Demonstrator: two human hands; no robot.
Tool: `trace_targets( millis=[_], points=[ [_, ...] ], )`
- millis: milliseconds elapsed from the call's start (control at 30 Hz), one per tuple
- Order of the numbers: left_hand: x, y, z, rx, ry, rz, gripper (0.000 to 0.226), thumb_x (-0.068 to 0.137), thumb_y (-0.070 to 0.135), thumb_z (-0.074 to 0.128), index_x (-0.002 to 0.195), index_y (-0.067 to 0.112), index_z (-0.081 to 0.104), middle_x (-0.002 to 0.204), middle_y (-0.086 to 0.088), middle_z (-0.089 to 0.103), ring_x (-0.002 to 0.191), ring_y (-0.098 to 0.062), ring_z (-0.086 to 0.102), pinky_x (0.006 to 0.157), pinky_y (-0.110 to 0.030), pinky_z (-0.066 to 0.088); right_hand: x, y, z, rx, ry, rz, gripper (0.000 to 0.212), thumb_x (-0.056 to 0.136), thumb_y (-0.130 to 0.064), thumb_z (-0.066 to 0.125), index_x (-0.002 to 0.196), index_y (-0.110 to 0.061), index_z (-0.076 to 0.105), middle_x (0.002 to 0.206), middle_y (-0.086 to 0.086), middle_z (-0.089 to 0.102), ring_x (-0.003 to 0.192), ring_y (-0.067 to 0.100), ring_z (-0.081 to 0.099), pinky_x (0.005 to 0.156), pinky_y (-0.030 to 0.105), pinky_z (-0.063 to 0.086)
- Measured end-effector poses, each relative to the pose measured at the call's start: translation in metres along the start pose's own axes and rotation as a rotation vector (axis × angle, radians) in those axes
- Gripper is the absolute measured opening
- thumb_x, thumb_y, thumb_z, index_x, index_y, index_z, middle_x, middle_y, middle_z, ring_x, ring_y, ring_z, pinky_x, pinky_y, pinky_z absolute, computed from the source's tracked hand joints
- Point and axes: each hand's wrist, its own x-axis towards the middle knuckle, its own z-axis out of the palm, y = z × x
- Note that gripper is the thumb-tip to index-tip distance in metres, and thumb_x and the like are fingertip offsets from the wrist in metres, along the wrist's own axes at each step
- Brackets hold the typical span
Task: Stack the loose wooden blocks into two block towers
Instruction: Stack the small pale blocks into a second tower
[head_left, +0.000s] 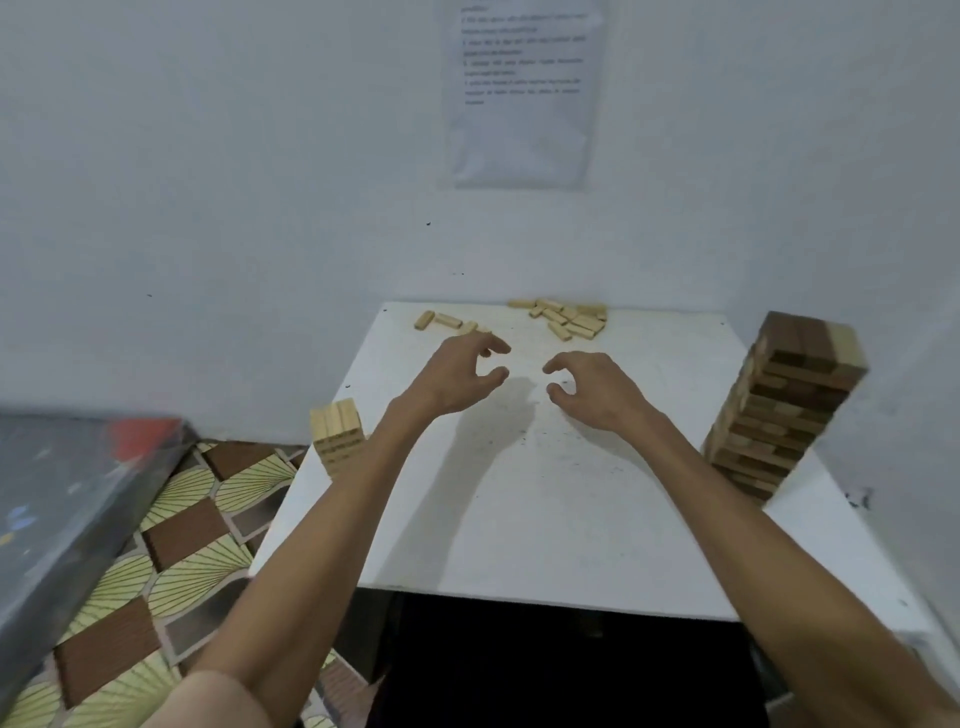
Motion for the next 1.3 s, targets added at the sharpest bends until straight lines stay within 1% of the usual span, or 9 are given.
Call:
trace_targets(
  millis=[233,367,500,700,767,900,1033,1133,1300],
  points=[
    [0.044,-0.019,0.037,-0.009,-0.009,-0.002,0.036,0.098,0.026,0.065,0.132,0.016,0.064,0.133,0.001,0.065,0.119,-0.016,0.059,0.100,-0.030,0.044,0.030,0.028,0.014,-0.014,0.080,0.135,0.037,0.100,-0.029,0.060,0.134,-0.015,0.064,0.138,0.007,0.063,0.124,0.028,0.058,0.097,0.040,0.051],
    [0.079,-0.024,0.055,-0.027,-0.016,0.010,0.038,0.098,0.023,0.064,0.135,0.014,0.062,0.135,-0.001,0.064,0.121,-0.017,0.059,0.101,-0.030,0.044,0.051,0.039,0.020,-0.015,0.133,0.208,0.039,0.102,-0.027,0.057,0.138,-0.012,0.060,0.144,0.007,0.059,0.130,0.029,0.053,0.098,0.041,0.050],
    [0.119,-0.031,0.068,-0.001,-0.024,0.011,0.040,0.098,0.021,0.063,0.137,0.012,0.061,0.138,-0.004,0.063,0.124,-0.021,0.059,0.098,-0.025,0.040,0.071,0.054,0.030,-0.080,0.139,0.249,0.041,0.104,-0.023,0.053,0.143,-0.010,0.055,0.147,0.008,0.053,0.130,0.030,0.048,0.097,0.041,0.047],
    [0.165,-0.044,0.090,0.008,-0.009,-0.042,0.042,0.098,0.013,0.057,0.140,0.009,0.058,0.144,-0.009,0.059,0.134,-0.027,0.052,0.110,-0.040,0.042,0.099,0.066,0.046,-0.149,0.195,0.277,0.044,0.104,-0.032,0.054,0.142,-0.010,0.054,0.143,0.010,0.054,0.130,0.033,0.045,0.093,0.045,0.051],
    [0.178,-0.047,0.096,0.017,0.034,-0.043,0.039,0.100,0.010,0.054,0.139,0.009,0.059,0.143,-0.010,0.059,0.134,-0.028,0.051,0.109,-0.041,0.044,0.107,0.065,0.051,-0.153,0.252,0.289,0.045,0.103,-0.036,0.055,0.140,-0.011,0.056,0.142,0.011,0.054,0.127,0.033,0.045,0.089,0.045,0.050],
    [0.199,-0.051,0.105,0.062,0.077,-0.065,0.037,0.102,0.010,0.051,0.138,0.009,0.059,0.143,-0.012,0.054,0.133,-0.031,0.046,0.098,-0.044,0.048,0.119,0.065,0.062,-0.174,0.328,0.311,0.041,0.103,-0.038,0.055,0.136,-0.014,0.062,0.137,0.010,0.055,0.123,0.033,0.046,0.086,0.045,0.047],
    [0.206,-0.057,0.114,0.150,0.072,-0.069,0.034,0.103,0.019,0.049,0.131,0.011,0.067,0.138,-0.009,0.058,0.127,-0.030,0.048,0.097,-0.044,0.048,0.121,0.068,0.073,-0.202,0.407,0.312,0.033,0.101,-0.034,0.060,0.124,-0.013,0.071,0.131,0.010,0.061,0.120,0.034,0.050,0.084,0.046,0.047],
    [0.203,-0.059,0.119,0.152,0.121,-0.070,0.030,0.102,0.023,0.051,0.125,0.015,0.069,0.131,-0.006,0.061,0.125,-0.028,0.050,0.100,-0.044,0.046,0.120,0.070,0.077,-0.213,0.492,0.282,0.028,0.096,-0.034,0.069,0.110,-0.011,0.075,0.118,0.010,0.067,0.110,0.034,0.056,0.077,0.044,0.048],
    [0.198,-0.062,0.123,0.170,0.231,-0.106,0.021,0.101,0.024,0.056,0.113,0.014,0.069,0.119,-0.006,0.066,0.116,-0.028,0.053,0.093,-0.041,0.045,0.126,0.070,0.076,-0.178,0.508,0.292,0.034,0.093,-0.034,0.071,0.116,-0.009,0.071,0.111,0.011,0.066,0.105,0.032,0.056,0.074,0.042,0.048]
  ],
)
